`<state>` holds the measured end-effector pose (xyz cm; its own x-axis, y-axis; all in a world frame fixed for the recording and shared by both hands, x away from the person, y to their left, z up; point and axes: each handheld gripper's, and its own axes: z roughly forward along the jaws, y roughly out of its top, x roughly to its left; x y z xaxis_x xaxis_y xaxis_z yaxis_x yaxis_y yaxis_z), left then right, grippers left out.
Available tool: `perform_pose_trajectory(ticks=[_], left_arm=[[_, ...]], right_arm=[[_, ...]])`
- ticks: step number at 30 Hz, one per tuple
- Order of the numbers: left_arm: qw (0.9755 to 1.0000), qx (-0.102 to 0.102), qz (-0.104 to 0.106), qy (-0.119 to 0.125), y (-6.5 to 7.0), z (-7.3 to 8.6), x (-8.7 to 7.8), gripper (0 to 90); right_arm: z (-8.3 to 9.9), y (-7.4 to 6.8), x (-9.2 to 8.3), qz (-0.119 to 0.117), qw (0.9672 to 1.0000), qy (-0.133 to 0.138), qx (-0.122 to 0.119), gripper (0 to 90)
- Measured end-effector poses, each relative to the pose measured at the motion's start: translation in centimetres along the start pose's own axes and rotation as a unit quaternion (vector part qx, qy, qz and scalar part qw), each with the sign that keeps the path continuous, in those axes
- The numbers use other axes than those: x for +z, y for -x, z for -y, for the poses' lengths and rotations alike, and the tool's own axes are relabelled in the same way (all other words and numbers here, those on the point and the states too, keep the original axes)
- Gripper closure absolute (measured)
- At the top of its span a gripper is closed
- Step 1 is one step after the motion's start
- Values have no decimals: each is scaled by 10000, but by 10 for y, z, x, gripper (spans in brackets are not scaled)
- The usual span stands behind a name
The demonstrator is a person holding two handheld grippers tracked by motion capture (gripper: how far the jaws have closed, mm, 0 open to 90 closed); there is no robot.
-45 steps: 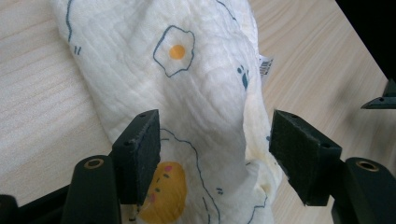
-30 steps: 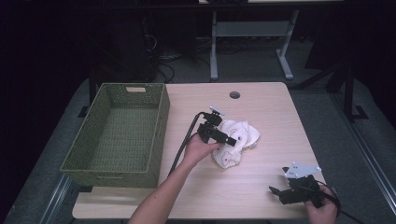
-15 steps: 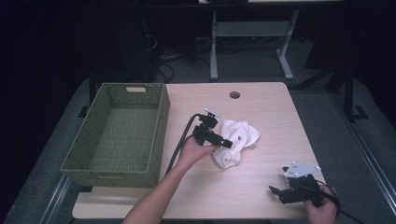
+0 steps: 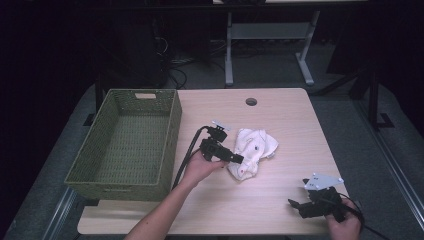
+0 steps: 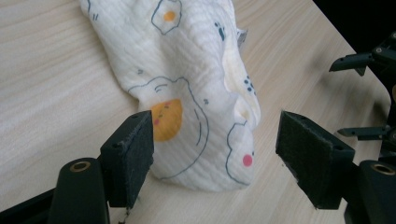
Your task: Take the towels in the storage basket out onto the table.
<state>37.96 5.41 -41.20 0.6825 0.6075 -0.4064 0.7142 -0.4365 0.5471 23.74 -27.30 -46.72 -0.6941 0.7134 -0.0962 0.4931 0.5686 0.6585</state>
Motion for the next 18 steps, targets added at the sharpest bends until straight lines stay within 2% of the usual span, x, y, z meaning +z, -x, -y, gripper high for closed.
perform_pose_trajectory(ticks=[2, 5, 10, 15, 18], left_arm=[[10000, -5, 26, 38, 0, 4, -1, 277], [9999, 77, -90, 87, 2, 8, -3, 277], [9999, 91, -34, 118, 4, 14, -6, 277], [9997, 230, -79, 36, 10, 21, -6, 274], [9997, 236, -20, 73, 11, 26, -6, 273]], right_arm=[[0, 0, 1, -11, 10000, 2, 9, 140], [0, 0, 1, 8, 10000, -11, -8, 140], [-1, -1, 0, 19, 10000, -23, -21, 140], [-1, -1, 0, 15, 10000, -17, -1, 140], [-1, -1, 0, 23, 10000, -9, 1, 140]])
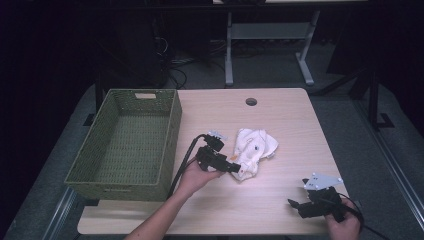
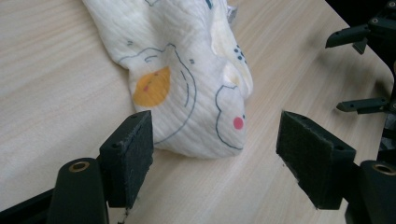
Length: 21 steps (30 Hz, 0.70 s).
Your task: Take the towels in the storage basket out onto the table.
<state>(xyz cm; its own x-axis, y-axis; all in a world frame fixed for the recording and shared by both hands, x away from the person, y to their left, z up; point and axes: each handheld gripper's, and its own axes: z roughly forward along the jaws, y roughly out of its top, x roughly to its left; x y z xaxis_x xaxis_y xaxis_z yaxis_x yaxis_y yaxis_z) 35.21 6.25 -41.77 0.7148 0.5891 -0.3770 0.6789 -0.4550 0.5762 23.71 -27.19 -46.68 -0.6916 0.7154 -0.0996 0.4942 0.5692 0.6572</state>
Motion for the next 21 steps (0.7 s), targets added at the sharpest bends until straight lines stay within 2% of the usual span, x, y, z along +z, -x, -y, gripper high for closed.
perform_pose_trajectory(ticks=[5, 7, 21], left_arm=[[9999, -13, 145, 7, 3, 6, 0, 273], [9999, 34, 107, -9, 5, 8, -1, 272], [9996, 88, 272, 46, 9, 24, -6, 270]], right_arm=[[-1, 0, 1, -11, 10000, 21, -34, 140], [-1, 0, 1, -11, 10000, 25, -58, 140], [-1, -1, 1, -7, 10000, 10, -4, 140]])
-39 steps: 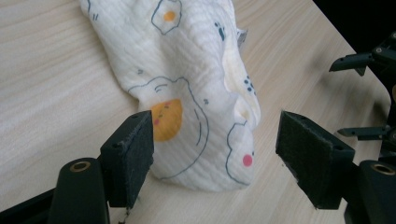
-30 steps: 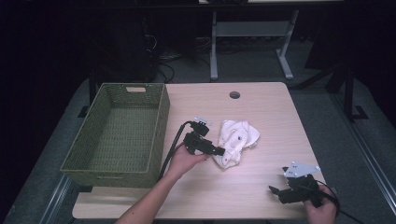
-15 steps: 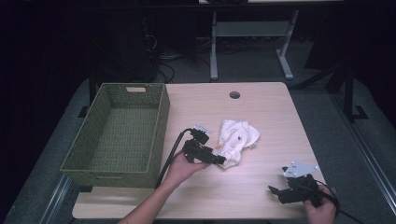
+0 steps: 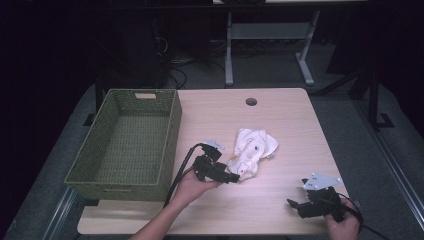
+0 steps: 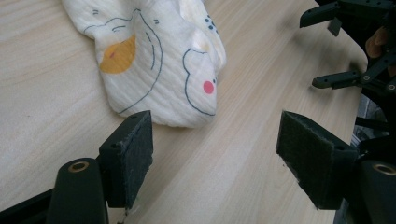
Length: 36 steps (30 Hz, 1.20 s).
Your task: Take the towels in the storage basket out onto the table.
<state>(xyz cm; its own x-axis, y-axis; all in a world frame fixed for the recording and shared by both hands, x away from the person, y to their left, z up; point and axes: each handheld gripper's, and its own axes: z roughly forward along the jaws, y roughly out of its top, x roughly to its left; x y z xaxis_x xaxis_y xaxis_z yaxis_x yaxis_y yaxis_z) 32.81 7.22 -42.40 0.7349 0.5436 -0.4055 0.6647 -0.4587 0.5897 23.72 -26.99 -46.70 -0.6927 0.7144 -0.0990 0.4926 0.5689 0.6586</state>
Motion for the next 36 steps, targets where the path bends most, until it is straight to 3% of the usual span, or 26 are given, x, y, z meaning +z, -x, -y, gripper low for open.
perform_pose_trajectory(ticks=[17, 23, 28, 36], left_arm=[[9999, 6, 139, 89, 5, 33, -7, 268], [9998, 149, 41, 118, 11, 46, -10, 268], [9997, 147, -31, 171, 12, 58, -15, 269], [9992, 368, -101, 122, 20, 79, -22, 268]], right_arm=[[0, -1, 0, -1, 10000, -4, 12, 140], [0, -1, 0, 19, 10000, -14, -23, 140], [-1, -2, 0, 8, 10000, 27, -43, 140], [-2, -2, -1, 0, 9999, 46, -113, 140]])
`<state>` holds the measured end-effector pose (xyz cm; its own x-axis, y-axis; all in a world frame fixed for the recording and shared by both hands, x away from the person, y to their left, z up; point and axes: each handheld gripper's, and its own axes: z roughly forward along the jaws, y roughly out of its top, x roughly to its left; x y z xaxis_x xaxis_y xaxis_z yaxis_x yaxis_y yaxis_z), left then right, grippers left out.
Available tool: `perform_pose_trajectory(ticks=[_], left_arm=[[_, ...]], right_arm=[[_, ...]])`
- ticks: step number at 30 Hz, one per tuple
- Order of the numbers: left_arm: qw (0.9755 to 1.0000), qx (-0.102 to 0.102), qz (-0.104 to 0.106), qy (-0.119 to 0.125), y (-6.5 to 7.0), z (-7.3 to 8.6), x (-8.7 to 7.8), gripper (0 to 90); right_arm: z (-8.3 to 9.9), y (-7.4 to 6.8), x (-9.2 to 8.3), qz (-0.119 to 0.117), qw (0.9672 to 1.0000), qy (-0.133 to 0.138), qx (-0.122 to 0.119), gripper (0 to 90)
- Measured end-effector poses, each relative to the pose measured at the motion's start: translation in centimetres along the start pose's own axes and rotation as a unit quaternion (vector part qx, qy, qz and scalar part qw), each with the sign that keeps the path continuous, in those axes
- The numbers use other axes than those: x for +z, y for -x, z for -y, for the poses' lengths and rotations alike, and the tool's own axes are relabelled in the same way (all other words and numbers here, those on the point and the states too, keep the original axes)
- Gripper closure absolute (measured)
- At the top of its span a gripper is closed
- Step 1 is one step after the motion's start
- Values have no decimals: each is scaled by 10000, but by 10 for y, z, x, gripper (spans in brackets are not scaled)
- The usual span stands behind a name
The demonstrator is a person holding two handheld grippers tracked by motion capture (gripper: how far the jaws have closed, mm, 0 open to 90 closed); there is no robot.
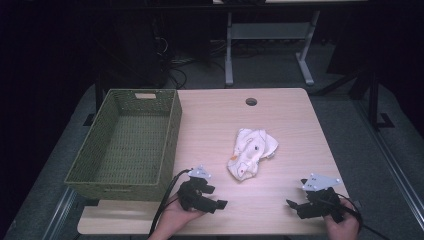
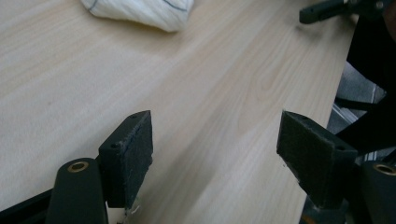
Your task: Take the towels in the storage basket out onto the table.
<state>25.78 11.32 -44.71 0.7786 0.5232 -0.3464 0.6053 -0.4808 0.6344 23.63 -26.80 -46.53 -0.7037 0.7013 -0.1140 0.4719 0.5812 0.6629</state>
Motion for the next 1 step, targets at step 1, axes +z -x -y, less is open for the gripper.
perform_pose_trajectory(ticks=[1], left_arm=[[10000, 54, -7, -58, 0, 2, -1, 268]], right_arm=[[0, 0, 0, -8, 10000, -3, 34, 140]])
